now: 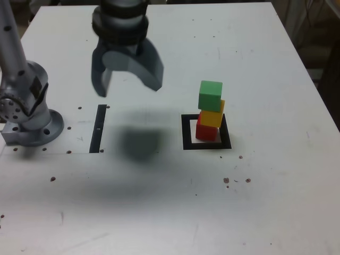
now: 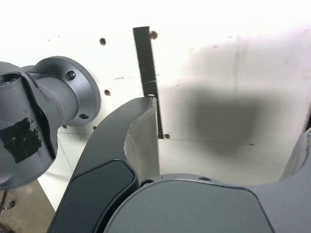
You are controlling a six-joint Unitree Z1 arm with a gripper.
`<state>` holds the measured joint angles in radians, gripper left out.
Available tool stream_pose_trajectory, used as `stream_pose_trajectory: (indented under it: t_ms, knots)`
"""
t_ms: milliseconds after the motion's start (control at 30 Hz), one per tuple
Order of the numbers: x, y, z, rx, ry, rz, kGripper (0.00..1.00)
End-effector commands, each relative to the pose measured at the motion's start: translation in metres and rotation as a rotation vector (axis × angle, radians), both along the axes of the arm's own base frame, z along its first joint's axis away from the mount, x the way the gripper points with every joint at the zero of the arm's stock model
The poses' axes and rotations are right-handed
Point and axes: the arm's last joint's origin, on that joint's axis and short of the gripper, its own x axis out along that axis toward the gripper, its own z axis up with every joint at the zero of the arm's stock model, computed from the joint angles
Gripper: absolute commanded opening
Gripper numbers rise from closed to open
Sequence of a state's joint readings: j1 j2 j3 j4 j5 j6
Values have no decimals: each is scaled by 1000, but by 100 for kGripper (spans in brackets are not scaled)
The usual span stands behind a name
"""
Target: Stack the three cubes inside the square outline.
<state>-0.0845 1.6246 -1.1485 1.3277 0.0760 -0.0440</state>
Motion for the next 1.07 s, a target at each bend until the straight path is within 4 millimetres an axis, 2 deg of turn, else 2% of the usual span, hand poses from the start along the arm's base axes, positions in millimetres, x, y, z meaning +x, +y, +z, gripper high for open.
stream_pose_trajectory:
  t_ms: [0,267,500,767,1033]
  knots:
    - [-6,1,-4,-9,-11,10,100]
    - [-34,1,-31,-38,12,35,100]
    - [-51,2,-53,-49,19,39,100]
    - [-59,2,-69,-54,3,40,100]
    - [-61,3,-72,-54,-1,41,100]
